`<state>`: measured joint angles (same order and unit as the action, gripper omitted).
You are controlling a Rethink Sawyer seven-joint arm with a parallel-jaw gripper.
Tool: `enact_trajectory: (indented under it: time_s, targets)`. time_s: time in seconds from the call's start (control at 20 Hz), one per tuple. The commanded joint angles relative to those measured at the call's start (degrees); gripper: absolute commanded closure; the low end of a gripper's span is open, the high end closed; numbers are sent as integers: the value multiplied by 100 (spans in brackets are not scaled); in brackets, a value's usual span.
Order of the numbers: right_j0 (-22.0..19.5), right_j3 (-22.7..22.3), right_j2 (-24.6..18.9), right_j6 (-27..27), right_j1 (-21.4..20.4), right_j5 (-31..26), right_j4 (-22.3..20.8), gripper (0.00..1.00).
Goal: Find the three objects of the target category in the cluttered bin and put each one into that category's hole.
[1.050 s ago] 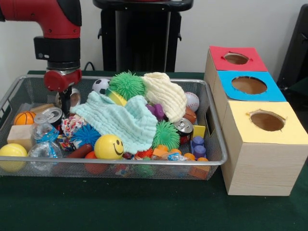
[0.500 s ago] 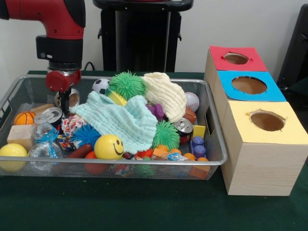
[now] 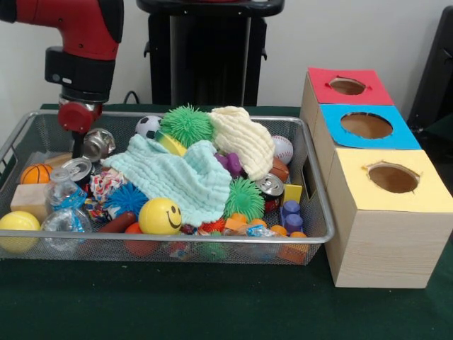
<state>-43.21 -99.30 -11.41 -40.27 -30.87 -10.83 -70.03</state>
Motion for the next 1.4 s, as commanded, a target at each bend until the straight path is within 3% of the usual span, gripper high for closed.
enact_trajectory:
  time_s: [0.05, 0.5, 0.7, 1.4]
  targets:
    - [192, 415, 635, -940, 308, -134, -415, 100]
    - [246, 523, 751, -948, 515, 82, -222, 100]
    - [85, 506, 673, -732, 553, 53, -144, 100]
    - [-2189, -273, -1500, 810, 524, -609, 784, 100]
